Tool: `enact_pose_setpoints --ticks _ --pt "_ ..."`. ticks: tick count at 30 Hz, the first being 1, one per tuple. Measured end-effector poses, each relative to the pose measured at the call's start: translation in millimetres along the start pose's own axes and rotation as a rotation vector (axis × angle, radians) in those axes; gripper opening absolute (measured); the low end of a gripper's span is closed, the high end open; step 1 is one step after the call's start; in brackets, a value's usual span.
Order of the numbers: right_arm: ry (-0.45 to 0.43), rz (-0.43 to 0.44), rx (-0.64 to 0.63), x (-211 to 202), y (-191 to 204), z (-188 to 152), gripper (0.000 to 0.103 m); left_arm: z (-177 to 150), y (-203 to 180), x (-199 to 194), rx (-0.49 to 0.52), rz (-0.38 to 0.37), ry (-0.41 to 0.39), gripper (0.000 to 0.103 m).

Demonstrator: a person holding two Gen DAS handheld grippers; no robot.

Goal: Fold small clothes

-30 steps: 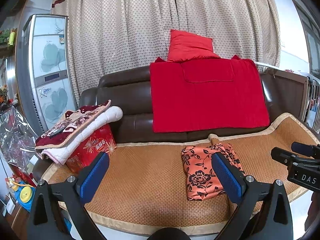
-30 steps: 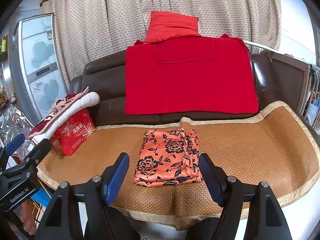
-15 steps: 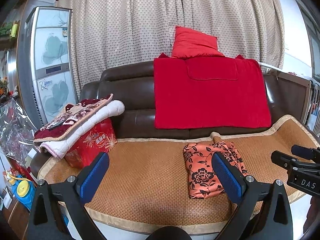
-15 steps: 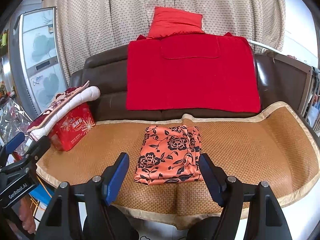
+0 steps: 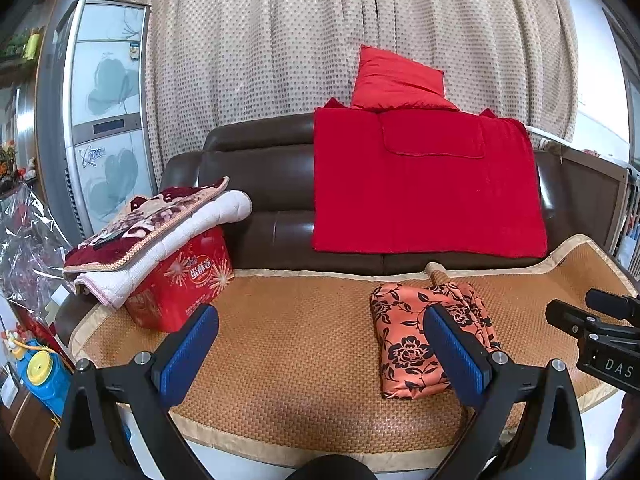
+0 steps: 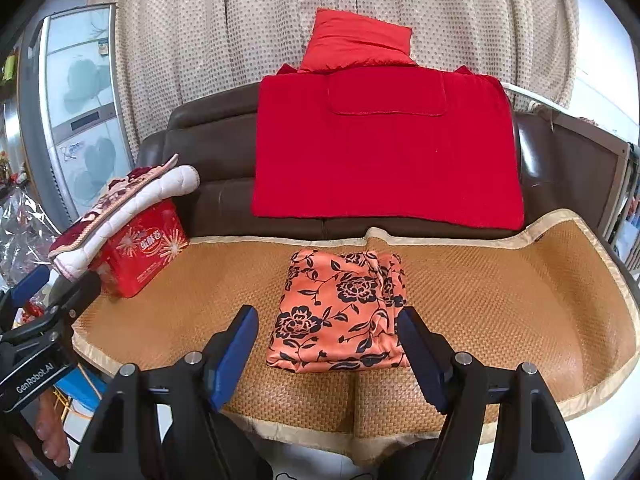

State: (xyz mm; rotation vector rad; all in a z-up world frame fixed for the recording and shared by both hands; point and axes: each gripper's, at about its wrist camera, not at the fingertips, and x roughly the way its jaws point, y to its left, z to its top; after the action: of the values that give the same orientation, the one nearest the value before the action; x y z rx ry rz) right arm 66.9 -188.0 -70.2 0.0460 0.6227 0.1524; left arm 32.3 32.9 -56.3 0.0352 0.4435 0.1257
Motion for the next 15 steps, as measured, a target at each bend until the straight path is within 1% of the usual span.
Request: enact_pose_setpoints --ticks 5,9,15 --pt "0.013 0.004 -0.014 14.4 1.3 4.0 0.076 -0.5 1.3 12.9 -0.013 0.014 0.024 0.102" --pt "0.044 0.023 -0.026 34.5 -0.6 6.4 0.076 0.8 -0.5 27.6 -0.021 0.026 0.046 0.102" --pt "0.058 0.017 -0.015 60.9 -16.1 17.5 0.076 5.0 -11.6 56.2 -0.008 0.041 0.077 0.102"
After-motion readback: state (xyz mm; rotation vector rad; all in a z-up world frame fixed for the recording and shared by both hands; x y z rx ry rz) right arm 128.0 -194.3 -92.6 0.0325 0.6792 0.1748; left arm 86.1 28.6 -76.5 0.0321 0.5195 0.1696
